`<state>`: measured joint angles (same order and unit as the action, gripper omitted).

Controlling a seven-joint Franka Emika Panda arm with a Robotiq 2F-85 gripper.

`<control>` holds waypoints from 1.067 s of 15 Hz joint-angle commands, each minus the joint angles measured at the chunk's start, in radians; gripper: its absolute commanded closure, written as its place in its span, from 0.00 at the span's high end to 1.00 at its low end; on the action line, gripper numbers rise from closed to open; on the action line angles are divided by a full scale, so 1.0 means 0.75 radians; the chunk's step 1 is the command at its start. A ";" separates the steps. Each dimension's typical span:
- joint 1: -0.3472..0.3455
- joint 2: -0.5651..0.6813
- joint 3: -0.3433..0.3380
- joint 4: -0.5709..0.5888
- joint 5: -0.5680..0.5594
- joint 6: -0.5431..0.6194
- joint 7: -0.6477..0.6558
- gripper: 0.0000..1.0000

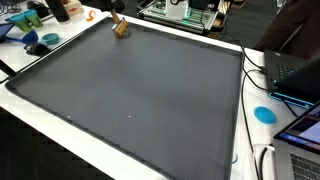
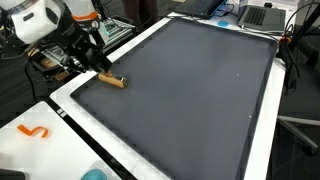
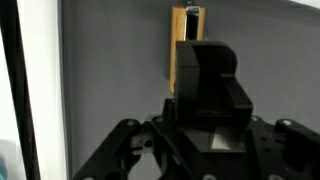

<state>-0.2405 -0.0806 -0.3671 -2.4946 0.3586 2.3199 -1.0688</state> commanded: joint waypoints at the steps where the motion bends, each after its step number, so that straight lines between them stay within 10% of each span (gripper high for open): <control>1: -0.018 0.001 0.016 0.002 0.009 -0.004 0.002 0.50; 6: -0.021 0.006 0.017 0.003 0.029 -0.011 0.002 0.50; 7: -0.021 0.006 0.017 0.003 0.031 -0.013 0.002 0.25; 16: -0.010 0.033 0.022 -0.080 0.109 -0.032 -0.043 0.25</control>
<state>-0.2485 -0.0797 -0.3618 -2.4980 0.3926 2.3128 -1.0689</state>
